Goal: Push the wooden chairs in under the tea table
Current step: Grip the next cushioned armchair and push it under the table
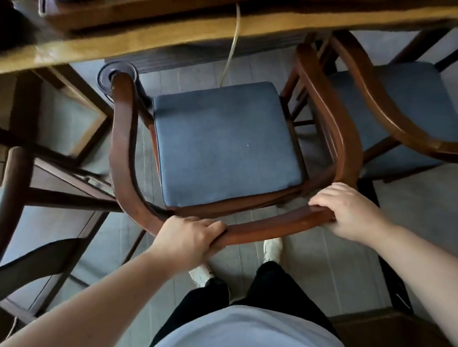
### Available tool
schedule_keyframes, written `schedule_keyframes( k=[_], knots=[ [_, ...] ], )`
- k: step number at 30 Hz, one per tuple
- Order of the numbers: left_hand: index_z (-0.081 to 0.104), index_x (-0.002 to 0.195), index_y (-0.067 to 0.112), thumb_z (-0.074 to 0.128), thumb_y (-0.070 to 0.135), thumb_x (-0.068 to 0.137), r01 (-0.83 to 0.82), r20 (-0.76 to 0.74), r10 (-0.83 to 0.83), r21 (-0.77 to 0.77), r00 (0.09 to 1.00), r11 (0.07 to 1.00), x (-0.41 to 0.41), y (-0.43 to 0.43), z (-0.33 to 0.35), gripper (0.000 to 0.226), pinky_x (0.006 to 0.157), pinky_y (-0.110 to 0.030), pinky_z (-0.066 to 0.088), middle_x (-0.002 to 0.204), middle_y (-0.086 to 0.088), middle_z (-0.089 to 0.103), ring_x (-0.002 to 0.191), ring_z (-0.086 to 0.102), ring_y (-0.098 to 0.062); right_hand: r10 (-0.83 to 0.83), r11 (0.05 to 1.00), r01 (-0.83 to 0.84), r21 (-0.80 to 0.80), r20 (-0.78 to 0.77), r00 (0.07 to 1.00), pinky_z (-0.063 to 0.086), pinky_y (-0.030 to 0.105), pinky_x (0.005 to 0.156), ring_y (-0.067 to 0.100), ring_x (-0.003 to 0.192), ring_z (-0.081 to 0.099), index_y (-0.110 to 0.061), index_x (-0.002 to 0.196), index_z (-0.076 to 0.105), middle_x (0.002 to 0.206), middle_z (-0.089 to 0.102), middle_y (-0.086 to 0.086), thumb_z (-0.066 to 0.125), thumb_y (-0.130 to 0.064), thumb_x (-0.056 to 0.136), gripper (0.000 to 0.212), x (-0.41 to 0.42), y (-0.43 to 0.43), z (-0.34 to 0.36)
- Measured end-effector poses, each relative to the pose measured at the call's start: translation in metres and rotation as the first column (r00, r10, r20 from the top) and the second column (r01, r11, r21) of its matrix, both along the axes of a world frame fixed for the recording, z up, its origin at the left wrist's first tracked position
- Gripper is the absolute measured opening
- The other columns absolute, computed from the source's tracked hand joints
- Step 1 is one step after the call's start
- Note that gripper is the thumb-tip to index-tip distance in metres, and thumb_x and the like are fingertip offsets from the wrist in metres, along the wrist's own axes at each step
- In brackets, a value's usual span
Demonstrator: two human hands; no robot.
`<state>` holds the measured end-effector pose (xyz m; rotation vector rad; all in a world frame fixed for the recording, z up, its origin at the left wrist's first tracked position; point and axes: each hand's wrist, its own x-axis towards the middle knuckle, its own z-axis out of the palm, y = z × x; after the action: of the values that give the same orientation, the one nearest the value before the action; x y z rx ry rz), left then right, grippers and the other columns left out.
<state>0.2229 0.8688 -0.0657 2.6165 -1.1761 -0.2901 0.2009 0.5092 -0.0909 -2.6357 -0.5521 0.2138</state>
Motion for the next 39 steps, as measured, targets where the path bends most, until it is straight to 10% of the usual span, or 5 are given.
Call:
schedule_keyframes(
  k=[10, 39],
  knots=[
    [0.068, 0.097, 0.023, 0.080, 0.037, 0.069, -0.045, 0.001, 0.045, 0.137, 0.999, 0.990, 0.062, 0.053, 0.009, 0.033, 0.044, -0.030, 0.049, 0.075, 0.004, 0.071, 0.063, 0.066, -0.026, 0.002, 1.000, -0.001, 0.004, -0.058, 0.998, 0.049, 0.048, 0.082, 0.034, 0.086, 0.063, -0.009, 0.091, 0.067, 0.089, 0.070, 0.008, 0.088, -0.027, 0.065, 0.038, 0.034, 0.060, -0.005],
    [0.066, 0.099, 0.025, 0.080, 0.032, 0.072, -0.070, -0.062, 0.070, -0.003, 0.996, 0.998, 0.081, -0.004, 0.002, 0.031, 0.051, -0.032, 0.054, 0.081, 0.011, 0.070, 0.072, 0.067, -0.019, -0.063, 0.996, 0.052, -0.066, -0.171, 0.983, 0.038, 0.045, 0.095, 0.027, 0.094, 0.059, -0.009, 0.098, 0.070, 0.097, 0.071, 0.003, 0.085, -0.019, 0.069, 0.034, 0.081, 0.005, 0.012]
  ],
)
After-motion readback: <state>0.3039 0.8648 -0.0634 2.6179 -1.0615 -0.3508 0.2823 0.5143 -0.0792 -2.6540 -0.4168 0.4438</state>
